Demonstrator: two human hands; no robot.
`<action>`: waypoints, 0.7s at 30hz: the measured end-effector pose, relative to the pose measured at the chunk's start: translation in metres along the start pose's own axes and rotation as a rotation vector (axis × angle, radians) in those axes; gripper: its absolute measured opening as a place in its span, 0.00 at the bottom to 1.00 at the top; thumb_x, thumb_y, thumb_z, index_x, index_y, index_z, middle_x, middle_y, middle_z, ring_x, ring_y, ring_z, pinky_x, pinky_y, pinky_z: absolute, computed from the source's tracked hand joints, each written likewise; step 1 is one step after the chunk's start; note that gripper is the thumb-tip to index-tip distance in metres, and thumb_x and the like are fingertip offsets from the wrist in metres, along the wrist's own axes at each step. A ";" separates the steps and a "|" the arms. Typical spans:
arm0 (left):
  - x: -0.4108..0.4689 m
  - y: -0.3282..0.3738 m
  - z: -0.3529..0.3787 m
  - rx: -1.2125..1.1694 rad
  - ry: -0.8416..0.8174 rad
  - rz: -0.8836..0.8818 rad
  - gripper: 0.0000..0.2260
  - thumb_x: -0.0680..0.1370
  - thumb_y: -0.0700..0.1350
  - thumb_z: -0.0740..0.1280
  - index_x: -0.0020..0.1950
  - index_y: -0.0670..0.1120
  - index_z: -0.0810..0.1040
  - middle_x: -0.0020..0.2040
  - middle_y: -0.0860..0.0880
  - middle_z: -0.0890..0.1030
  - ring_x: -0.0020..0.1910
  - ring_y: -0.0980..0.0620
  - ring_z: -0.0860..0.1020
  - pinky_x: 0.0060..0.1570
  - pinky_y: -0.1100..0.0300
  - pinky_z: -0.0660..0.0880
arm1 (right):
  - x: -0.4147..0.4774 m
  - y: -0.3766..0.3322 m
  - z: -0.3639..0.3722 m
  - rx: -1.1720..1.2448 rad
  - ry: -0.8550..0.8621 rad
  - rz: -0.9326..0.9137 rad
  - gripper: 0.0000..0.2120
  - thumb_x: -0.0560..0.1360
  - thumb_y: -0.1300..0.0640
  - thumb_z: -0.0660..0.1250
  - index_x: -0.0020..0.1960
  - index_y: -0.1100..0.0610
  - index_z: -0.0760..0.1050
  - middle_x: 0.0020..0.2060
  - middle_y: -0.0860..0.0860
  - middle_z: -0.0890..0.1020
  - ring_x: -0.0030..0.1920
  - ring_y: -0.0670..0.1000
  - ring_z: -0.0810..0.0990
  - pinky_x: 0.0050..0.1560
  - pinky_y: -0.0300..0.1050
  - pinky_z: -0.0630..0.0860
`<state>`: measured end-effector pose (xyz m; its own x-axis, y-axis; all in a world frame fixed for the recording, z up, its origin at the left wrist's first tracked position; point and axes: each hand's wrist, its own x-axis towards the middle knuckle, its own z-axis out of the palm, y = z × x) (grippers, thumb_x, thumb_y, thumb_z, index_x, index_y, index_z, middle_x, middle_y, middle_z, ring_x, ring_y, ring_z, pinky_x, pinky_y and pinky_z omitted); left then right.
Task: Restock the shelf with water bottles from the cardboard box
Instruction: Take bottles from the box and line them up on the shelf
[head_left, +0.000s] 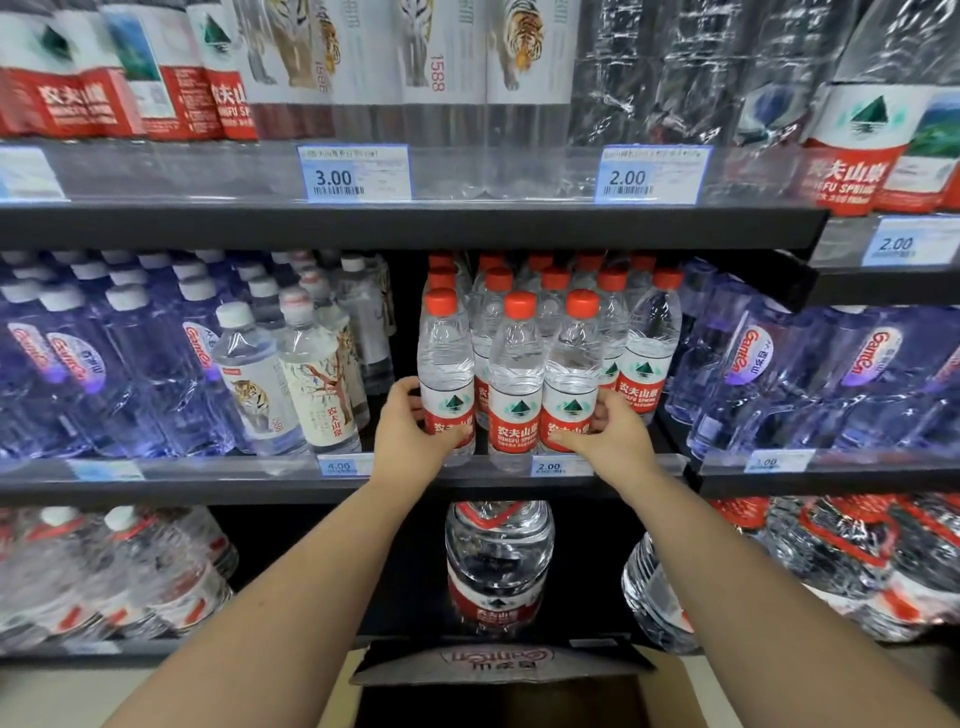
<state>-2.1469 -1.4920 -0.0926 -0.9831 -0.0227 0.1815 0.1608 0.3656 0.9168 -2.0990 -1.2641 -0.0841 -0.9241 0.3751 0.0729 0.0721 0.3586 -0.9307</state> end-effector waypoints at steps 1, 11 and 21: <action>0.001 0.001 0.002 0.012 -0.001 0.006 0.32 0.65 0.43 0.81 0.64 0.50 0.69 0.54 0.53 0.78 0.52 0.56 0.78 0.47 0.65 0.74 | 0.000 -0.001 0.002 0.000 -0.002 -0.004 0.32 0.65 0.64 0.79 0.66 0.59 0.70 0.54 0.50 0.80 0.51 0.47 0.78 0.53 0.41 0.72; 0.003 0.007 0.000 0.071 -0.034 0.009 0.31 0.66 0.42 0.80 0.66 0.48 0.72 0.50 0.56 0.78 0.47 0.61 0.76 0.45 0.69 0.73 | 0.002 -0.001 0.012 -0.127 0.002 0.008 0.30 0.66 0.59 0.78 0.65 0.56 0.71 0.59 0.51 0.80 0.58 0.49 0.78 0.62 0.49 0.74; -0.039 0.060 -0.056 0.430 -0.008 0.226 0.20 0.71 0.48 0.73 0.61 0.51 0.76 0.57 0.47 0.77 0.59 0.45 0.74 0.58 0.47 0.74 | -0.075 -0.069 0.007 -0.614 0.016 -0.322 0.22 0.72 0.56 0.71 0.64 0.54 0.71 0.61 0.51 0.75 0.64 0.53 0.69 0.63 0.49 0.69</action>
<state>-2.0940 -1.5218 -0.0250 -0.9285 0.1082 0.3552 0.3217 0.7118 0.6243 -2.0374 -1.3232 -0.0275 -0.9298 0.1798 0.3212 -0.0009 0.8714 -0.4906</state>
